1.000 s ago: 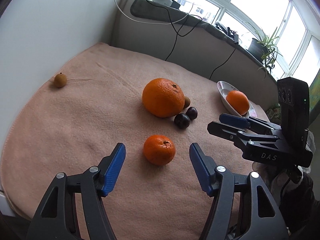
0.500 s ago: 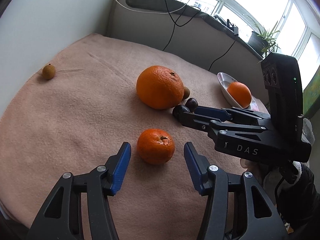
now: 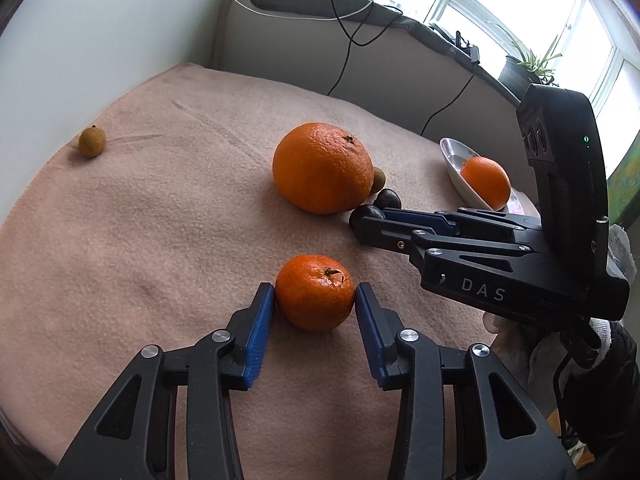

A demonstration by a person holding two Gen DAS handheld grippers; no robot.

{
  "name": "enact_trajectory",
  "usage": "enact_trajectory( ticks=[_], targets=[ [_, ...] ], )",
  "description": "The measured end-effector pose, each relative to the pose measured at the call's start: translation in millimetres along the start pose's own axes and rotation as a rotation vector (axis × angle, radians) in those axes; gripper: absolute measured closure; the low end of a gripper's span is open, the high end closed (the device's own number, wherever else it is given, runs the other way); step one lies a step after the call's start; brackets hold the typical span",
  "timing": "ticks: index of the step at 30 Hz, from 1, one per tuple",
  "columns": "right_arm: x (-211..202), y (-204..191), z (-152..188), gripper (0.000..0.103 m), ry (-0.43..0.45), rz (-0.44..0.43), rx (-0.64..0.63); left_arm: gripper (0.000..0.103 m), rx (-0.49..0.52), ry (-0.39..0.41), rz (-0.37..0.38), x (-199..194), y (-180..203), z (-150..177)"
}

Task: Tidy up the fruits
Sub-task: 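Grasp another tangerine with the left tool while the right tool grasps a plum, then carry the tangerine with the left tool while the right tool carries the plum over the plate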

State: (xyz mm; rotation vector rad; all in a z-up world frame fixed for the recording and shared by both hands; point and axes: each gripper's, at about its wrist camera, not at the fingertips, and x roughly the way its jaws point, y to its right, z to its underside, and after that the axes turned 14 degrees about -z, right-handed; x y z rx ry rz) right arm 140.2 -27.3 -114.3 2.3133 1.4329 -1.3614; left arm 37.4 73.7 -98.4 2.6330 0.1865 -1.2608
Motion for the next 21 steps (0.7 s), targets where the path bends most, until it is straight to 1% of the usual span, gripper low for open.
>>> enact_trajectory(
  ticks=[8, 15, 21],
  targets=[
    [-9.5, -2.2, 3.3, 0.075, 0.025, -0.023, -0.001, 0.064, -0.002, 0.007, 0.006, -2.5, 1.3, -1.9],
    [-30.2, 1.6, 9.0, 0.075, 0.062, -0.022, 0.012, 0.064, 0.008, 0.024, 0.023, -9.1, 7.1, -4.1],
    [-57.4, 12.7, 16.2, 0.075, 0.107, -0.009, 0.038, 0.064, 0.025, 0.039, 0.046, -13.0, 18.0, -11.5]
  ],
)
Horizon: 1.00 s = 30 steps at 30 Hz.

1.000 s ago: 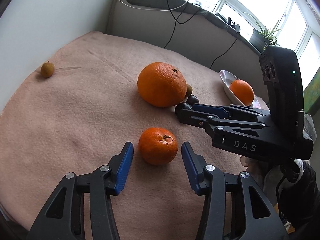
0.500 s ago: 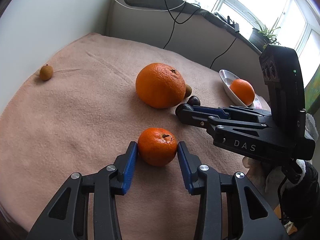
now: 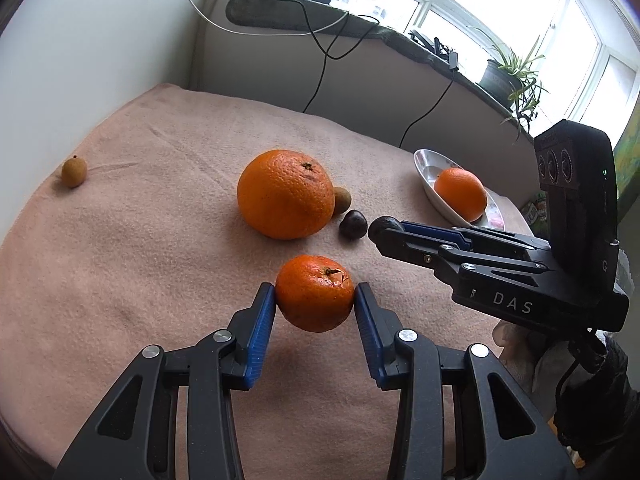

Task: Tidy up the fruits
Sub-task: 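Carry the tangerine with the left tool while the right tool carries the plum over the plate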

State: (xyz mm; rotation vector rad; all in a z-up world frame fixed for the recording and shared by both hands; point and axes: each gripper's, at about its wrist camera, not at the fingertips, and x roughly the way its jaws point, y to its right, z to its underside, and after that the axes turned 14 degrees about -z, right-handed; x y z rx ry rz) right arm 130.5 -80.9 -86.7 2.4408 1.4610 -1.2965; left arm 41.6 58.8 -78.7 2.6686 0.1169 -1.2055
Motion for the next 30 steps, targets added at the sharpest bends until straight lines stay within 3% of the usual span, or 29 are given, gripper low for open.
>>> enact_trajectory(
  ticks=[16, 30],
  targets=[
    [-81.9, 46.2, 2.3, 0.075, 0.141, 0.103, 0.070, 0.064, 0.064, 0.048, 0.067, 12.3, 50.3, -41.0],
    [-117.9, 95.9, -0.9, 0.075, 0.220, 0.167, 0.140, 0.064, 0.126, 0.068, 0.111, 38.0, 98.0, -79.9]
  ],
)
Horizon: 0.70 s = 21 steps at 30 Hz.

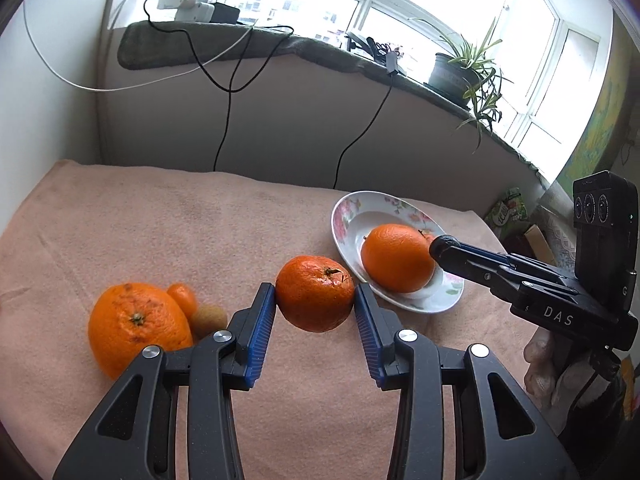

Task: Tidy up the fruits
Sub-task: 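Carry the tangerine with the left tool while the right tool carries the plum over the plate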

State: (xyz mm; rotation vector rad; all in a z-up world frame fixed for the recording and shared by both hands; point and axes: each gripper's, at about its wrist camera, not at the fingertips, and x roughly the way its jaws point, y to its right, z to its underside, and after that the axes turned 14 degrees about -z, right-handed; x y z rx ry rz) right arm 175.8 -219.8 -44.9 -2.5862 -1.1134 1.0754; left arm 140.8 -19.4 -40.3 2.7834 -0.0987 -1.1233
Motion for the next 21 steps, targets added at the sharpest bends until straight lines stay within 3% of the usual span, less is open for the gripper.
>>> enact_trajectory(
  ticks=[21],
  targets=[
    [9.2, 66.6, -23.9, 0.075, 0.006, 0.047, 0.072, 0.064, 0.026, -0.033, 0.023, 65.8, 33.6, -47.4]
  ],
)
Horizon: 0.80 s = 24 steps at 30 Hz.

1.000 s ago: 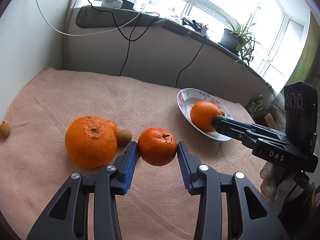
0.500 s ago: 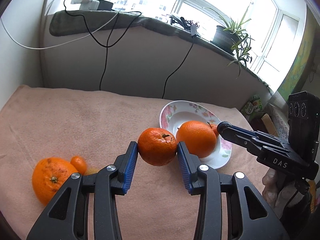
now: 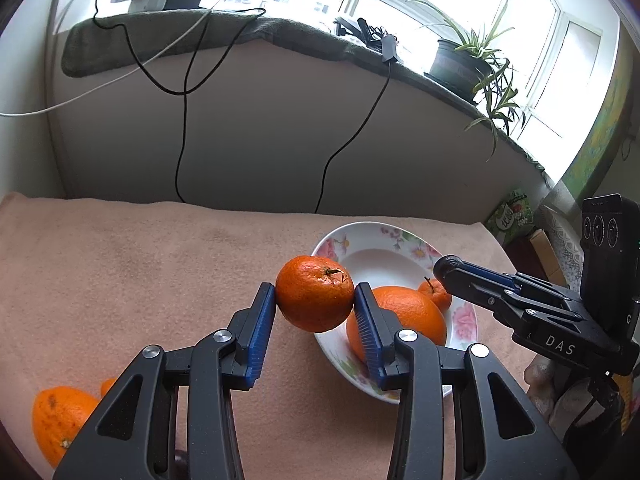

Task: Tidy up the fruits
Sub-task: 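Carry the tangerine with the left tool while the right tool carries the plum over the plate, then open the left tool to drop the tangerine while the right tool releases the plum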

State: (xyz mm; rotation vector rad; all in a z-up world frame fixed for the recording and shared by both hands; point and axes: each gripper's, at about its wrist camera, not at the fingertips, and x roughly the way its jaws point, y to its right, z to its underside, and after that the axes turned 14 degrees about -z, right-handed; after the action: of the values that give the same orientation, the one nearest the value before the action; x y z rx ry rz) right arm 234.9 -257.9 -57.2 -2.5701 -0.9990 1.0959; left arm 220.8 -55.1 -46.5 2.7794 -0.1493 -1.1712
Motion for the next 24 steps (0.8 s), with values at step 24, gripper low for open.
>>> enact_trajectory(
  ticks=[24],
  targets=[
    [16.9, 33.3, -14.1, 0.075, -0.013, 0.020, 0.039, 0.063, 0.015, -0.038, -0.001, 24.6, 11.8, -12.8]
  ],
)
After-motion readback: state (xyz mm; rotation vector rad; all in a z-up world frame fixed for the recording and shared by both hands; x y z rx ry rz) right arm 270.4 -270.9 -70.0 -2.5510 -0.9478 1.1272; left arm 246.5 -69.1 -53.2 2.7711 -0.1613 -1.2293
